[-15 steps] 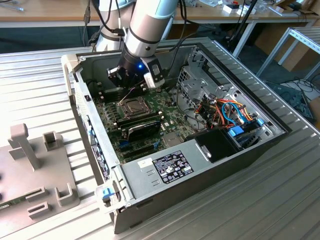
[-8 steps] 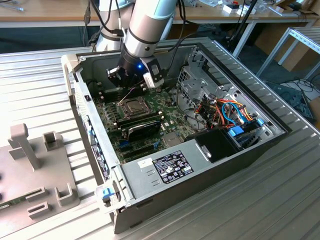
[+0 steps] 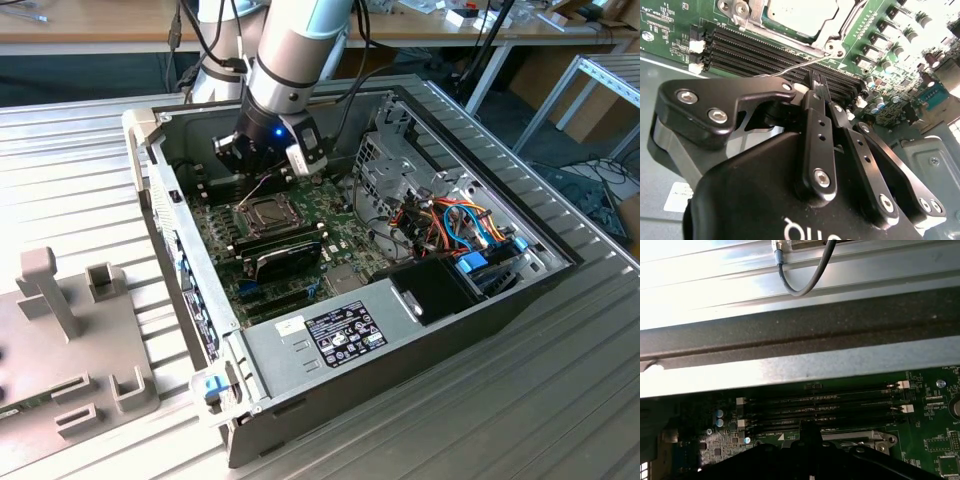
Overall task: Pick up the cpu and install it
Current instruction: 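Install the first cpu locking lever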
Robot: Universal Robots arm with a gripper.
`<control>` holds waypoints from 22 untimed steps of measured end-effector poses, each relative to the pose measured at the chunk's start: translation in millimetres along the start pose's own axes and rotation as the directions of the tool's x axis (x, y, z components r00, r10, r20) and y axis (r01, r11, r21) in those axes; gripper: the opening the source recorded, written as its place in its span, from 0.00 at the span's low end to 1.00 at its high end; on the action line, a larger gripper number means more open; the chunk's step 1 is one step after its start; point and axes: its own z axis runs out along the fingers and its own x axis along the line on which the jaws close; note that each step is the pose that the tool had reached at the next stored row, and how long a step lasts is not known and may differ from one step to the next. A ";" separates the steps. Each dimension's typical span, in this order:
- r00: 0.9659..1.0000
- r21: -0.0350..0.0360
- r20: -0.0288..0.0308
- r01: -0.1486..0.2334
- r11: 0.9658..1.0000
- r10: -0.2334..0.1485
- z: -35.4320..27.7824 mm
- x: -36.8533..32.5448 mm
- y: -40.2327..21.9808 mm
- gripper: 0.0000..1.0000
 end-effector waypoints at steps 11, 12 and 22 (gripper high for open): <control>1.000 0.000 0.000 0.000 1.000 0.000 0.1 -2.5 0.1 0.11; 1.000 0.000 0.000 0.000 1.000 0.000 0.1 -2.6 0.1 0.11; 1.000 0.000 0.000 0.000 1.000 0.000 2.1 -3.1 -0.2 0.11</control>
